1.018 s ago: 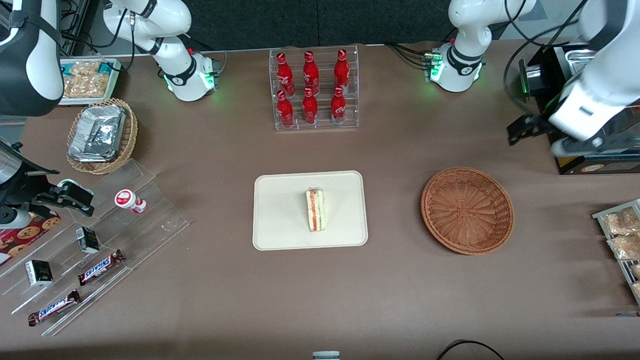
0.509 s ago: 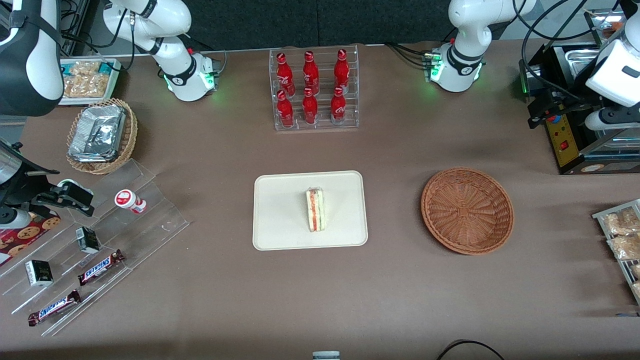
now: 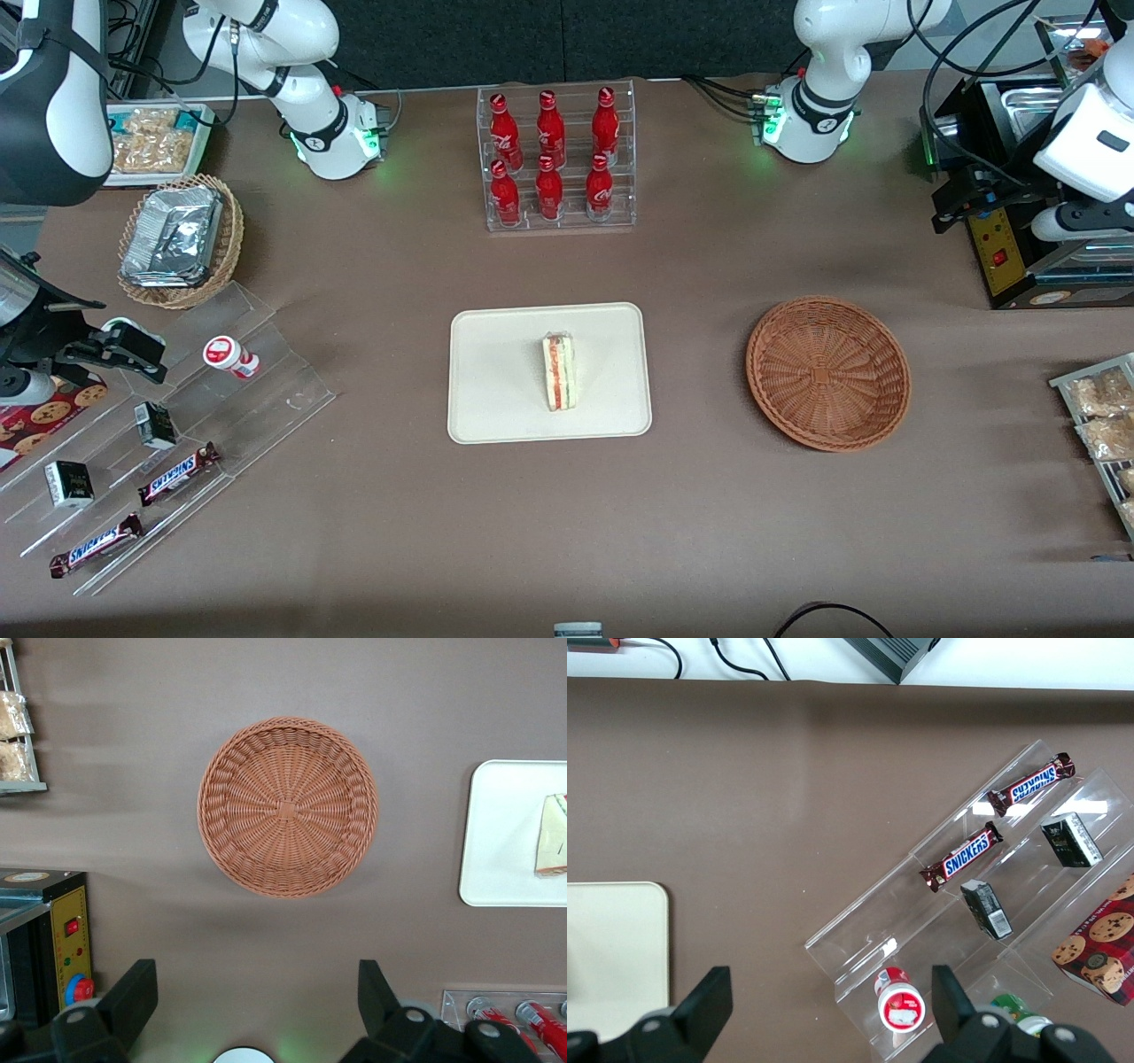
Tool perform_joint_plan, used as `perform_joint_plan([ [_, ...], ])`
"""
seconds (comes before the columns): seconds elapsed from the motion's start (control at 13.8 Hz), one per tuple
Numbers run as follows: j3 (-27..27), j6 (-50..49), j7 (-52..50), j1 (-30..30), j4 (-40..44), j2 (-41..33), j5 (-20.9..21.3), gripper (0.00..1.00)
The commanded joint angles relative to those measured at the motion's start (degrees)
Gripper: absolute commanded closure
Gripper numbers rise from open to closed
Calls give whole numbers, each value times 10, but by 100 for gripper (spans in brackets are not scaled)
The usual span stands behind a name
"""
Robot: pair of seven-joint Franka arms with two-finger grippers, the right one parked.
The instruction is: Place sandwich from basket to tray
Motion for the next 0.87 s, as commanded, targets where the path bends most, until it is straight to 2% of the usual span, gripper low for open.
perform_joint_plan([
  [0.0,38,-16,5,-34,20,11,0,0],
  [0.8,36,-15,9,-37,20,11,0,0],
])
